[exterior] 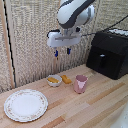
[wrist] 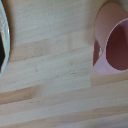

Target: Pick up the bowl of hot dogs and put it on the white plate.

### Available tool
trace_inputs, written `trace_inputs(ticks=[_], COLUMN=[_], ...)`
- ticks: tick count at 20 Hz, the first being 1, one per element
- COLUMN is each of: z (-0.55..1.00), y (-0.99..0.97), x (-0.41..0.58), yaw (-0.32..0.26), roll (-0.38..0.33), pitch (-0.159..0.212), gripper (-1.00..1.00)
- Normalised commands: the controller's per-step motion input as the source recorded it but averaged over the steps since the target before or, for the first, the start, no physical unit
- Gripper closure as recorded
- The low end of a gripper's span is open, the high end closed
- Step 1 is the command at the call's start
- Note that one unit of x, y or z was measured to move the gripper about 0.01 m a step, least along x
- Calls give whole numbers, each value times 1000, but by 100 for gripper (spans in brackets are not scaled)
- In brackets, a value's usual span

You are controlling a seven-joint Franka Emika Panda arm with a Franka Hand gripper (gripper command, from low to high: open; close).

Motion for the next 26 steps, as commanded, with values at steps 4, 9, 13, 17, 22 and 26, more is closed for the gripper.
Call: trace_inputs(ticks=[4, 9, 13, 17, 22, 26], z=[-182, -203, -235, -292, -313, -351], y=[-419, -434, -310, -222, -156, -198], x=[641, 586, 440, 414, 362, 358], yaw=[-67, -35, -19, 0, 0, 17], roll=[22, 16, 1, 0, 0, 0], pitch=[84, 86, 114, 111, 102, 61], gripper=[-100, -100, -100, -100, -100, -100])
